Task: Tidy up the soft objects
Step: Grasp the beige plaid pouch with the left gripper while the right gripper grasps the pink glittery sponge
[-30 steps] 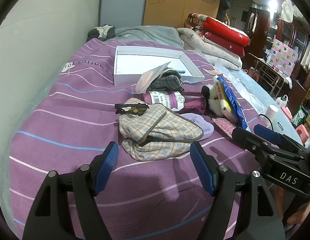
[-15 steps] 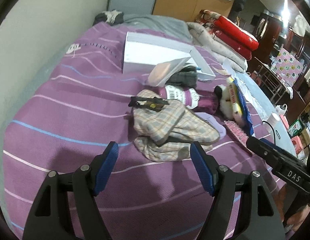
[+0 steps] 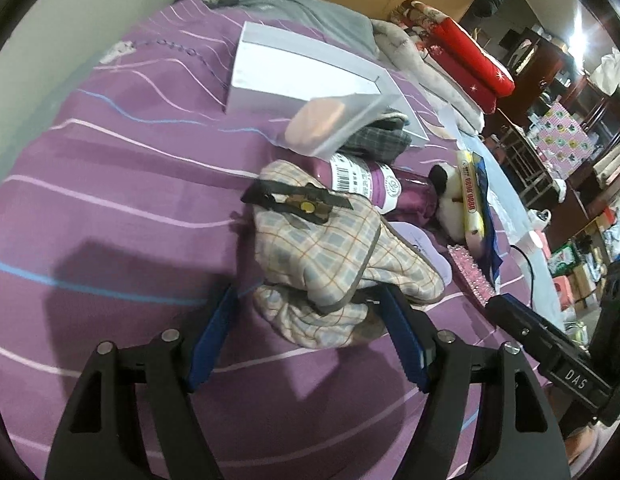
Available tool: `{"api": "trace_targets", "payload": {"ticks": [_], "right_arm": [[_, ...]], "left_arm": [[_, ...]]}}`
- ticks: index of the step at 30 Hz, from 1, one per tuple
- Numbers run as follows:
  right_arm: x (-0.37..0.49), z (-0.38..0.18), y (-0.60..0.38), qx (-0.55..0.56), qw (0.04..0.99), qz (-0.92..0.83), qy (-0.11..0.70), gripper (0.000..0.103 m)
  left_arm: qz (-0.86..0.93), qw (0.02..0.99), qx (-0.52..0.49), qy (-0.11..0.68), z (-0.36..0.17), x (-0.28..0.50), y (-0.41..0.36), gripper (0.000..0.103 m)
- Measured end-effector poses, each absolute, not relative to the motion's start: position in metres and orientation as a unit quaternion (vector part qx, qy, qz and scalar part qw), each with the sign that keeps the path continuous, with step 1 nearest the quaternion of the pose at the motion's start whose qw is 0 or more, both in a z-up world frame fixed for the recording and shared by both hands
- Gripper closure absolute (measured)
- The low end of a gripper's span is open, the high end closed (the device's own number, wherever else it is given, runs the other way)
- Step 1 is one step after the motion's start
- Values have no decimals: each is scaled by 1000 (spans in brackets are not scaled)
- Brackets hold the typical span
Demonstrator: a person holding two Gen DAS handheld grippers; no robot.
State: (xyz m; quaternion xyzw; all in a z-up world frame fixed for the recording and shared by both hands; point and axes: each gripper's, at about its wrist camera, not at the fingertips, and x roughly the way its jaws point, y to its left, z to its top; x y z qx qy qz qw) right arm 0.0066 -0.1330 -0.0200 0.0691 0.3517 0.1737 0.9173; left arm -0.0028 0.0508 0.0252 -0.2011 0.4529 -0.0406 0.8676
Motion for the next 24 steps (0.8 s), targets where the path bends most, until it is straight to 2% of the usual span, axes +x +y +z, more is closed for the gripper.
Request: {"api": "trace_targets", "payload": {"ticks": [2,5,12,24], "right_arm": [[8,-21,-134,73,916,172,356,32],[12,-22,-135,79,913,170,362,32],[19,-29,-142,99,905,166,378,32],[23,-34,-146,121,894,185,389,67]], "left_arm": [[-43,864,-201,460,24,-1,49,51],[-24,865,-196,462,22,-1,48,63],[-24,871,-196,449,27,-11,50,64],[-15,887,-165,431,40,-29,42,64]]}}
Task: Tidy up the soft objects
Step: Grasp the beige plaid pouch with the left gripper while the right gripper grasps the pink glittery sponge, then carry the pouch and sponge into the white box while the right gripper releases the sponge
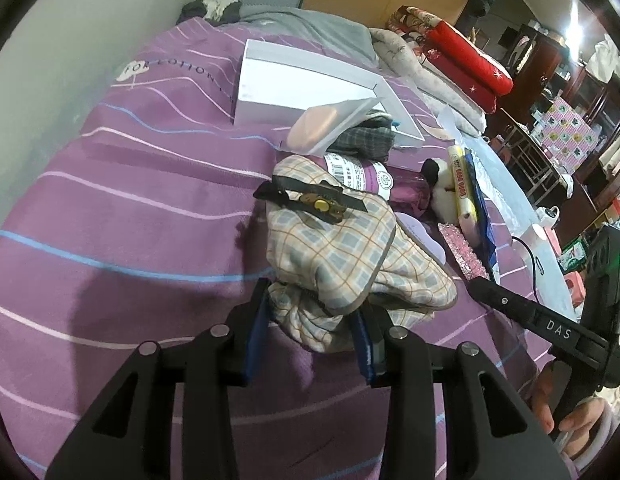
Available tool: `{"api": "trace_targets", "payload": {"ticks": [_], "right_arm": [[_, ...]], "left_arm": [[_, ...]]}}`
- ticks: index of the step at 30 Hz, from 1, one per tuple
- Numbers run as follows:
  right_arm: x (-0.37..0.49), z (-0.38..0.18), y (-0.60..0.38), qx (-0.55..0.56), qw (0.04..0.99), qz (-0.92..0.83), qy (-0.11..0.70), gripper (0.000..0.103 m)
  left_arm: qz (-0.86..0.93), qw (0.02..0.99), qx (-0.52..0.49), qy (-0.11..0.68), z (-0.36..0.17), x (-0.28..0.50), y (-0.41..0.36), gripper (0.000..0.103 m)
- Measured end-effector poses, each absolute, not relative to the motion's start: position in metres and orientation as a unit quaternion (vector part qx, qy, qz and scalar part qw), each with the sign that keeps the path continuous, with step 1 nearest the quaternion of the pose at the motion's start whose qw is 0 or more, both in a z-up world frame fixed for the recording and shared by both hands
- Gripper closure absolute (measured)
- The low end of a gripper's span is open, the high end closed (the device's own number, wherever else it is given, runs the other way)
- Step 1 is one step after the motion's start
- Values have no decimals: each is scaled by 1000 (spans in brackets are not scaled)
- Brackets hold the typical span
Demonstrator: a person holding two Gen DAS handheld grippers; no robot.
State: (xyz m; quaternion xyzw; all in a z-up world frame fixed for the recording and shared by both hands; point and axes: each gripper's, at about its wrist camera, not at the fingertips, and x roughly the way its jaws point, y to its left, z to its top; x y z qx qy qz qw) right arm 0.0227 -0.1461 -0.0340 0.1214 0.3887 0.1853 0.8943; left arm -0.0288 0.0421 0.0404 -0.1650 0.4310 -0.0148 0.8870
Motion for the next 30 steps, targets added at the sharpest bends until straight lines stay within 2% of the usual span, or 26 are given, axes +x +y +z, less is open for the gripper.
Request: {"api": "trace_targets", "payload": {"ticks": [3,7,20,30], "right_arm": [[20,-31,-144,116,896,195,382,75],[14,-24,-138,111,897,216,369,80],[-11,17,-123,110,896,280,326,83],[9,68,-117,152,889,294,315,83]], "left_arm": [[-13,890,-166,424,46,-31,44,64],[-7,894,-168,416,53,-36,46,64],[-12,904,-166,393,86,-34,55,64],[-28,912,-161,376,121,-4,70,64]]}}
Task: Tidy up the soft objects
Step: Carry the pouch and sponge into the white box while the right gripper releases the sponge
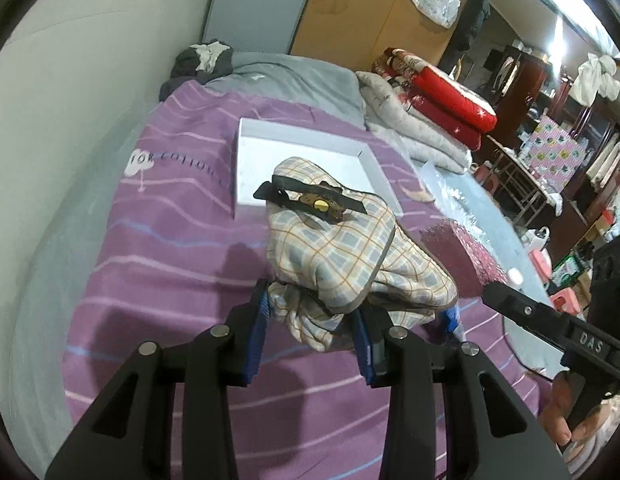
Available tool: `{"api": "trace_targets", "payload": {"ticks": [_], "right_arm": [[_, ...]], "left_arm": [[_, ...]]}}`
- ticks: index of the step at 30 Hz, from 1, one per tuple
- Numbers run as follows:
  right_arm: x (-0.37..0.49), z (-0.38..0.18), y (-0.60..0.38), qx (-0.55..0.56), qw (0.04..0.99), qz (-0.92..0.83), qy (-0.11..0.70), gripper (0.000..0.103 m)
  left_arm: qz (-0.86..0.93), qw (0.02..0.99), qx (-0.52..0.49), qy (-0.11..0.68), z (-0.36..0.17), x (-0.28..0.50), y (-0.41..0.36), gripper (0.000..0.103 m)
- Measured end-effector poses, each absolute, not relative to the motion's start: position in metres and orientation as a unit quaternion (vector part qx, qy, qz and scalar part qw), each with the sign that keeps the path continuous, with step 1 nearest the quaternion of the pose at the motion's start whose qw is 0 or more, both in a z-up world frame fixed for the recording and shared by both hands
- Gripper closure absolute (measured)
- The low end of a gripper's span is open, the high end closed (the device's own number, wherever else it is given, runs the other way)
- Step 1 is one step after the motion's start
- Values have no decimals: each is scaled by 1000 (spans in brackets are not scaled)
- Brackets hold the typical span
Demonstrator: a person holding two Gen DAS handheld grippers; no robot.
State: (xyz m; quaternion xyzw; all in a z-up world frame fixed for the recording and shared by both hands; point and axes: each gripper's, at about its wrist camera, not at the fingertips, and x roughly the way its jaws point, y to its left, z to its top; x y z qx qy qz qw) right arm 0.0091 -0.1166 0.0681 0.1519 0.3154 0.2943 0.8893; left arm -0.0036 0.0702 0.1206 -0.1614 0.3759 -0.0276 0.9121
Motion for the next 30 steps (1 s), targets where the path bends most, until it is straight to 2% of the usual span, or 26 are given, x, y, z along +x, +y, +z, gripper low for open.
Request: {"api": "trace_targets", "payload": {"ticks": [7,13,18,24,30], "right_arm": [[46,118,-100,169,897,262,315,83],[89,131,-86,198,904,198,322,82],[136,121,-72,214,916,141,309,82],[199,89,-61,265,891,122,347,82],[234,50,-59,254,881,115,383,82]], "left_arm": [[-33,917,-149,367,144,39,78,64],[-25,920,-148,361,145,85,82,64],[-11,917,-147,371,124,132,85,64],[-9,901,-164,401,84,188,87,64],[15,886,-117,449,48,213,79,64]]}}
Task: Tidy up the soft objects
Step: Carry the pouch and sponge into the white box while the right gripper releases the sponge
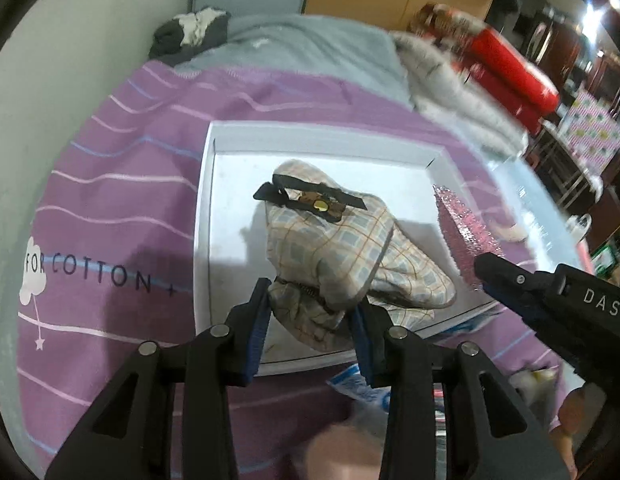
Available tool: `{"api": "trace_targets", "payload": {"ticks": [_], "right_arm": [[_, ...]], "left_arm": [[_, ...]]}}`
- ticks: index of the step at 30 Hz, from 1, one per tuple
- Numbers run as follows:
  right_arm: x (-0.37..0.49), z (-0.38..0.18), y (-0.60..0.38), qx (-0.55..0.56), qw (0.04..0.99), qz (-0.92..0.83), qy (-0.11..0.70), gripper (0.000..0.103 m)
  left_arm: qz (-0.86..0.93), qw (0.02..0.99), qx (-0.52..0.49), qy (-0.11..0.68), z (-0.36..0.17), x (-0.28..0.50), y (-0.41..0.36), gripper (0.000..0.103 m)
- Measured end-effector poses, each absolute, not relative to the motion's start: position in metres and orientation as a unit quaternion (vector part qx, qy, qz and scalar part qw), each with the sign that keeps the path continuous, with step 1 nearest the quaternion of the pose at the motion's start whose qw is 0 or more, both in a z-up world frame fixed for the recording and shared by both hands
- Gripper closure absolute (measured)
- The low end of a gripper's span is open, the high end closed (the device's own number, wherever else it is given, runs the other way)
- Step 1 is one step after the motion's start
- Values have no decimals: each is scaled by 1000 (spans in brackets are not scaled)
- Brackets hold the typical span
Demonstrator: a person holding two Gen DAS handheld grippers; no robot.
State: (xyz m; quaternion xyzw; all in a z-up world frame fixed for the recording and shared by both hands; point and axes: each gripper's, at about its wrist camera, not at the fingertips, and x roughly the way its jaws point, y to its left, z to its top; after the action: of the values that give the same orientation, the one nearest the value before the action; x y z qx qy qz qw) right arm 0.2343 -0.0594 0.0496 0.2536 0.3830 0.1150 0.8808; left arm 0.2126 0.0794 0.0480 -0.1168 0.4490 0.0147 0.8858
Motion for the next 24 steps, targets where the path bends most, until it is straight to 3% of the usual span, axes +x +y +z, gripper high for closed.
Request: {"api": "trace_targets", "payload": {"ticks": [6,9,11,13,20,22,24], "right_arm": [[253,20,-59,242,863,91,434,82],[255,20,-59,241,860,92,440,82],[256,22,-60,239,856,95,449,81],[256,23,-62,241,850,102,457,80],[255,32,-71,271,817,157,485,65],[251,39,-72,276,810,180,485,57],[246,49,-75,277,813,193,475,54]], "left_arm": [[29,868,-97,487,32,208,73,64],[28,862,-116,493,32,201,78,56],[22,861,-133,491,37,194,84,42],[22,862,-138,488,45,188,87,36],[40,877,-131,460,77,166,95,35],[35,884,-137,446,85,166,95,35],[24,887,-146,437,92,169,94,39]]}}
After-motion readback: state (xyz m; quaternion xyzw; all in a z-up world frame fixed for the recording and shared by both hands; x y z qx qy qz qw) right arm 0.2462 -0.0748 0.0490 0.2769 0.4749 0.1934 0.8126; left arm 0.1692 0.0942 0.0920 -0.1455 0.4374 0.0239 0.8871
